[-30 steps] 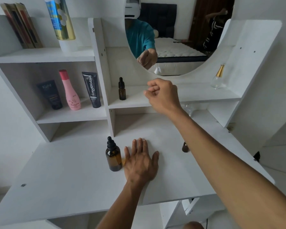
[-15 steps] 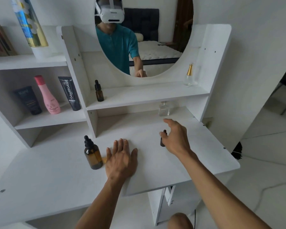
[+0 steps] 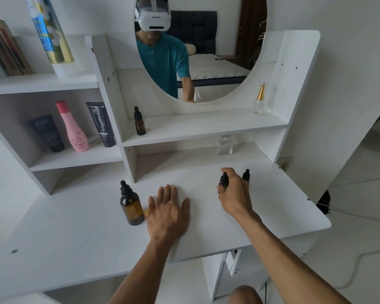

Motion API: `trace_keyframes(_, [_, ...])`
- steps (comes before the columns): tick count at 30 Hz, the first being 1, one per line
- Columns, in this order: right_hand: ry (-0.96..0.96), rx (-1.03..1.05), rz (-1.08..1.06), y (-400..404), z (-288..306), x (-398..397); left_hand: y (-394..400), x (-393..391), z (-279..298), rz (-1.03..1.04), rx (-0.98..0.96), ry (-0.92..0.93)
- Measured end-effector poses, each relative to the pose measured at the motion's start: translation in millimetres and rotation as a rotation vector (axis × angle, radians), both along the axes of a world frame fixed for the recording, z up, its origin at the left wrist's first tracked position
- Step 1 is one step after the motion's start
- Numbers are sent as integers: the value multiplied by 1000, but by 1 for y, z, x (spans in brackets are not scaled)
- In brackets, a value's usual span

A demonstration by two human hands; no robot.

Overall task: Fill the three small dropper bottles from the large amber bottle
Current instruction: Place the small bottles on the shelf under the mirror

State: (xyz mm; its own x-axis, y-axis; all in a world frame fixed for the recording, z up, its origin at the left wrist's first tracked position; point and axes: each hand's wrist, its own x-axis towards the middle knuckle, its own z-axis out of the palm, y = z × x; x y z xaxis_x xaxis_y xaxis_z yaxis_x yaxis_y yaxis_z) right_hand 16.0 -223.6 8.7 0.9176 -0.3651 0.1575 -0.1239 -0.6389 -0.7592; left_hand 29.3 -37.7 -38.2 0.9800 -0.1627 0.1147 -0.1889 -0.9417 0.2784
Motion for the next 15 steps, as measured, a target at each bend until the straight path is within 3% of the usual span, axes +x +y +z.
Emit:
trace_keyframes(9, [-387, 15, 214, 66, 118, 48, -2, -2, 2, 12, -35, 15])
trace_keyframes(15, [-360, -29, 290, 101, 146, 107, 0, -3, 2, 11, -41, 2])
